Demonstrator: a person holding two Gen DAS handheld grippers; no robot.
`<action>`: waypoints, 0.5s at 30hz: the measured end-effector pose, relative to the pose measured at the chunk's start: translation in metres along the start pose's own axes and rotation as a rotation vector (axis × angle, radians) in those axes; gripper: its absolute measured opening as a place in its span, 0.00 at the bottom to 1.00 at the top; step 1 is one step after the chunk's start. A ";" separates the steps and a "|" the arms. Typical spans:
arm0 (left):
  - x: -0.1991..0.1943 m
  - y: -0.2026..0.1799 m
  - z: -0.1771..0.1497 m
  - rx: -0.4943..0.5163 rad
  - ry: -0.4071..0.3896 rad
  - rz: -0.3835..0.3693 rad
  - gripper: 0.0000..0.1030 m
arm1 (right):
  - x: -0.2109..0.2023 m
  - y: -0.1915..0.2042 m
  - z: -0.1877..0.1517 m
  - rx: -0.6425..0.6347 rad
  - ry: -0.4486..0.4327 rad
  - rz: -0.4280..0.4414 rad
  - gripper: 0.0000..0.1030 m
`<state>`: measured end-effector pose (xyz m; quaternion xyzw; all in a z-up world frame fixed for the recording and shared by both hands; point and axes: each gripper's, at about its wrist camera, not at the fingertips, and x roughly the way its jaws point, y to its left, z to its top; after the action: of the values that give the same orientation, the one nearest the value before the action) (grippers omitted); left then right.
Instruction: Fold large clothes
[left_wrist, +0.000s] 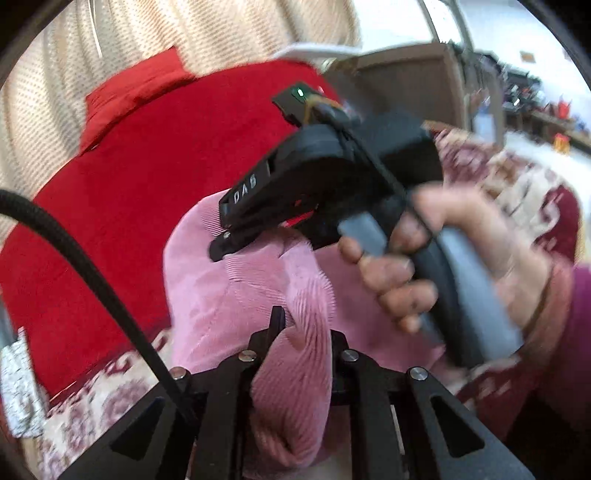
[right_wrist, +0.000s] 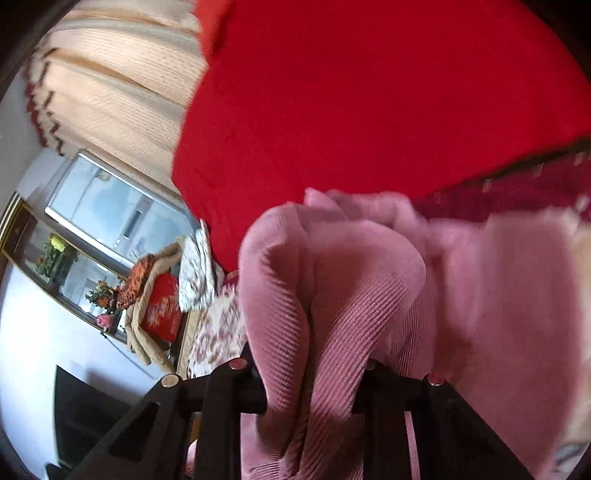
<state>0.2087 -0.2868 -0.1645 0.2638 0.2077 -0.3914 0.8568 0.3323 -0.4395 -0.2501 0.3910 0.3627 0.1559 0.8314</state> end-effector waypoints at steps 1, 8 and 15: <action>-0.002 -0.006 0.010 0.002 -0.021 -0.047 0.13 | -0.011 0.001 0.002 -0.012 -0.028 0.005 0.24; 0.014 -0.030 0.021 0.026 0.026 -0.163 0.27 | -0.082 -0.050 0.012 0.010 -0.167 -0.019 0.23; -0.043 -0.001 -0.013 0.060 0.002 -0.160 0.67 | -0.037 -0.109 0.006 0.090 -0.029 -0.137 0.23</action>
<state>0.1795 -0.2554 -0.1507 0.2723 0.2171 -0.4644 0.8142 0.3085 -0.5334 -0.3132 0.4043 0.3831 0.0764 0.8270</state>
